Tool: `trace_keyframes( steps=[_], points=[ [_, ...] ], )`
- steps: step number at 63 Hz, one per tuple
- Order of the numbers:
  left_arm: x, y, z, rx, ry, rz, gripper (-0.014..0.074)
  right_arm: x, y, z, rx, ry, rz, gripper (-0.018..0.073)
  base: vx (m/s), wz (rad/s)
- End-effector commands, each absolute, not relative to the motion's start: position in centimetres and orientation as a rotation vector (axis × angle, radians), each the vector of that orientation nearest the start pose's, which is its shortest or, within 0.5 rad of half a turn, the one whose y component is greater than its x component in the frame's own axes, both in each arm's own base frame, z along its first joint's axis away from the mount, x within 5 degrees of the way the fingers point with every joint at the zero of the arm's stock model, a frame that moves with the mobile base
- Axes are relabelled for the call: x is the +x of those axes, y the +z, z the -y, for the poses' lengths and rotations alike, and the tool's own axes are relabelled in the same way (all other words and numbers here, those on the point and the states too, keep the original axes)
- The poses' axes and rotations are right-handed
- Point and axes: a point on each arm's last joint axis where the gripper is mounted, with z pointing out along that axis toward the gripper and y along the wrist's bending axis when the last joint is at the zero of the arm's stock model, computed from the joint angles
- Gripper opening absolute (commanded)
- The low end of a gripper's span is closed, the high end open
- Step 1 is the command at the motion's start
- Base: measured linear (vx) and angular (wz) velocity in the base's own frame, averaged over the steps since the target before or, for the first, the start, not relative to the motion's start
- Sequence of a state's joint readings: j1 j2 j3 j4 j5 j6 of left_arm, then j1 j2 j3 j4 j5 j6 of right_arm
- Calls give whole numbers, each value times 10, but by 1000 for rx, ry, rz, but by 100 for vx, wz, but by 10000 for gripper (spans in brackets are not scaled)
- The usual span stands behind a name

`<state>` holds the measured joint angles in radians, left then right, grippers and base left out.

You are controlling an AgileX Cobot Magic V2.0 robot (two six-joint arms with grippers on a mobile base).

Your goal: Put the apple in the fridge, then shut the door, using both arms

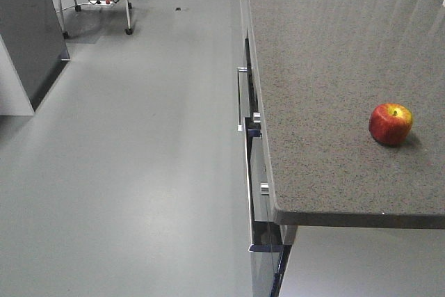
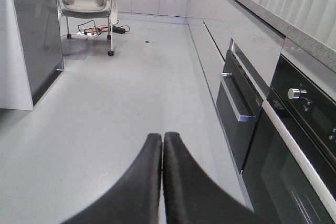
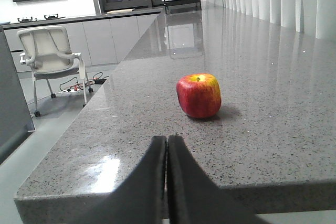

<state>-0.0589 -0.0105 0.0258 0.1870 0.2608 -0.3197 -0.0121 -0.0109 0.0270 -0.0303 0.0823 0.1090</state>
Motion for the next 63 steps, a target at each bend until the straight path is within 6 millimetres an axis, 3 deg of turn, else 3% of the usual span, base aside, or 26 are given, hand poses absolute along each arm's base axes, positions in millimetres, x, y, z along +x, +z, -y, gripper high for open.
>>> trace_keyframes(
  steps=[1, 10, 21, 31, 39, 52, 59, 63],
  points=[
    [56, 182, 0, -93, -116, -1695, -6, 56, 200, 1, 63, 37, -1502, -6, 0, 0],
    [56, 182, 0, -93, -116, -1695, -6, 56, 200, 1, 70, 44, -1496, -6, 0, 0],
    [56, 182, 0, -93, -116, -1695, -6, 55, 207, 2, 262, 254, -1415, -6, 0, 0],
    [56, 182, 0, -93, -116, -1695, -6, 53, 219, 2, 310, 315, -1384, -6, 0, 0],
    [56, 182, 0, -93, -116, -1695, -6, 48, 254, -1, 256, 294, -1426, -6, 0, 0],
    [56, 182, 0, -93, -116, -1695, -6, 53, 329, -5, 68, 135, -1583, 11, 0, 0],
    [56, 182, 0, -93, -116, -1695, -6, 65, 366, -5, 10, 93, -1619, 92, 0, 0],
    [56, 182, 0, -93, -116, -1695, -6, 75, 384, -5, -3, 85, -1630, 195, 0, 0]
  ],
)
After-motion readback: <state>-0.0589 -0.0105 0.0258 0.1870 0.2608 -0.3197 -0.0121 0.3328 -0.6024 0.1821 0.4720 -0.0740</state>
